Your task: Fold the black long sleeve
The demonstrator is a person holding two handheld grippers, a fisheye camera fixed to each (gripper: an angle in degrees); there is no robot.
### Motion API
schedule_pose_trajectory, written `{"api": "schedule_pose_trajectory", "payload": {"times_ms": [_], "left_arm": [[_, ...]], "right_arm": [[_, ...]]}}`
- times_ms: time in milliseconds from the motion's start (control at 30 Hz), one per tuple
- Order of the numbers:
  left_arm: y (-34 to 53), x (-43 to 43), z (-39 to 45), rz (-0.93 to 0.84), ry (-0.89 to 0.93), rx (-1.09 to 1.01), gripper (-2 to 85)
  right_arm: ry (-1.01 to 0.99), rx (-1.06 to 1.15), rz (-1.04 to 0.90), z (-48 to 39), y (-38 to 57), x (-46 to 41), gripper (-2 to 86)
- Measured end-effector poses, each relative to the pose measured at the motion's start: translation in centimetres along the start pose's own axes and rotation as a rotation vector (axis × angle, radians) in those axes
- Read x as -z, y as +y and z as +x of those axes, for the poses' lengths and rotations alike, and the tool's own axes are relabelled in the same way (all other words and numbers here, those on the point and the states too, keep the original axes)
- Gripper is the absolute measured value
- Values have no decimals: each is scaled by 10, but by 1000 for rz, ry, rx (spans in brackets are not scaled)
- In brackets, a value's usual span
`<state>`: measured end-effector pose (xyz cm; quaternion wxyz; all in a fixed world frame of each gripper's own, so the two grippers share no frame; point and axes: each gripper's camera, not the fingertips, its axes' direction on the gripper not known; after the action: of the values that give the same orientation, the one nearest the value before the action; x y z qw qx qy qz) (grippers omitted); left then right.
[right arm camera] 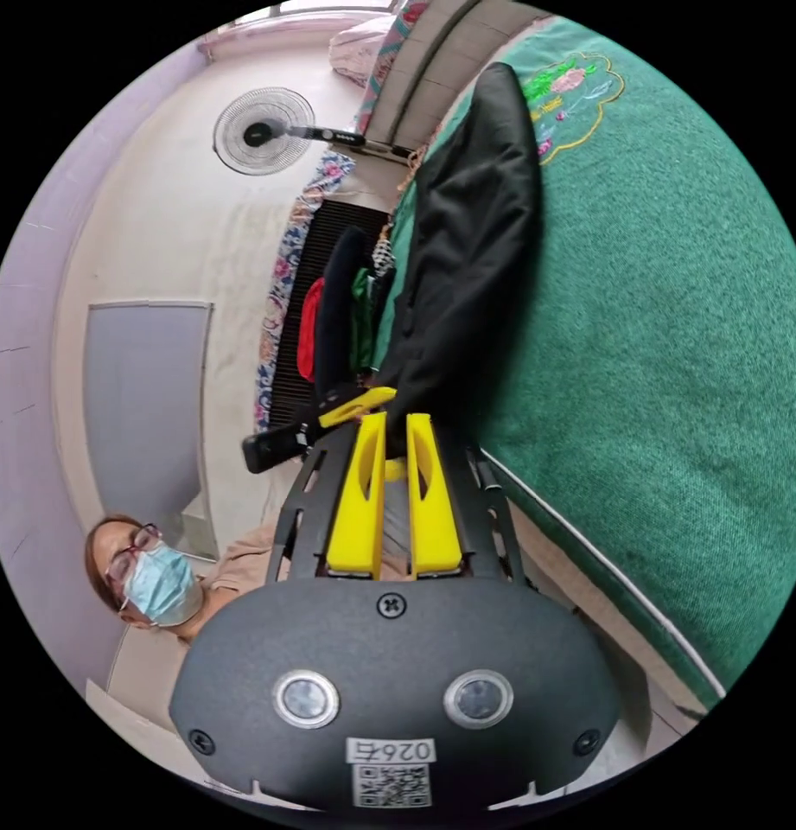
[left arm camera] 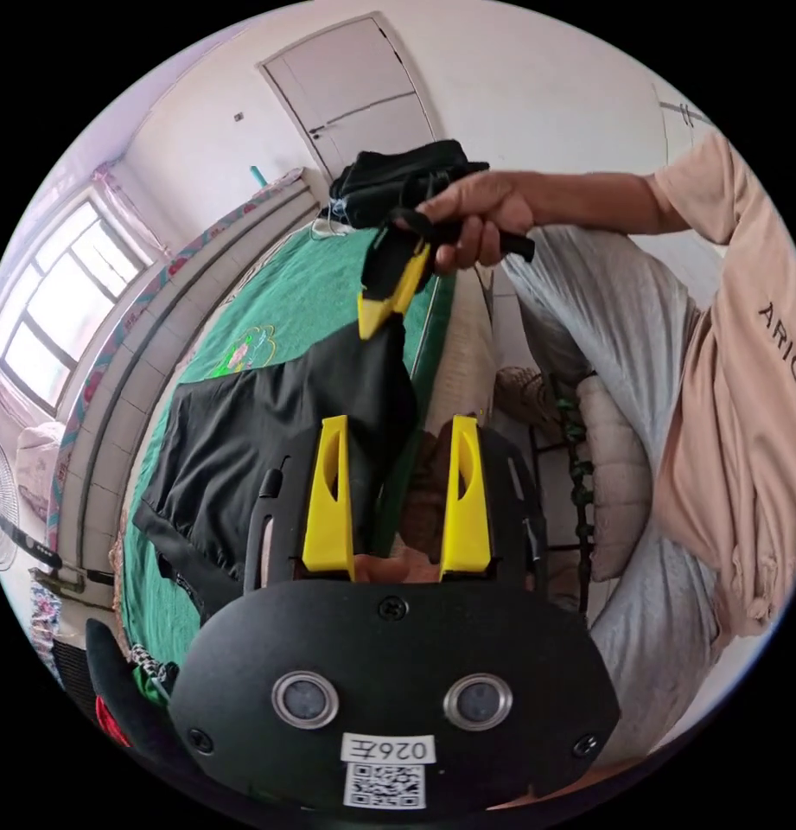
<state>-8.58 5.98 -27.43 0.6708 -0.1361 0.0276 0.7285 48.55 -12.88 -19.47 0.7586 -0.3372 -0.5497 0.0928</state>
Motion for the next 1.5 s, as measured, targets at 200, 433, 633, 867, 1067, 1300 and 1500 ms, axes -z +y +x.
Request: {"api": "schedule_pose_trajectory", "payload": {"times_ms": [200, 433, 633, 867, 1067, 1300, 1500], "left_arm": [[-1, 3, 7, -195, -281, -22, 57], [19, 37, -48, -187, -122, 126, 8], [73, 70, -118, -36, 97, 378, 2], [134, 89, -167, 94, 284, 564, 3], [136, 105, -158, 79, 281, 513, 15], [122, 168, -121, 149, 132, 415, 106], [83, 196, -58, -58, -273, 259, 131]], "right_arm": [[-80, 61, 28, -23, 25, 9, 4], [162, 324, 33, -110, 63, 12, 45], [819, 659, -21, -219, 127, -23, 143], [1190, 852, -165, -280, 180, -91, 176], [1267, 1117, -117, -340, 220, -146, 152], [1430, 1157, -69, -382, 240, -147, 8], [1251, 1077, 91, -427, 245, -85, -3]]}}
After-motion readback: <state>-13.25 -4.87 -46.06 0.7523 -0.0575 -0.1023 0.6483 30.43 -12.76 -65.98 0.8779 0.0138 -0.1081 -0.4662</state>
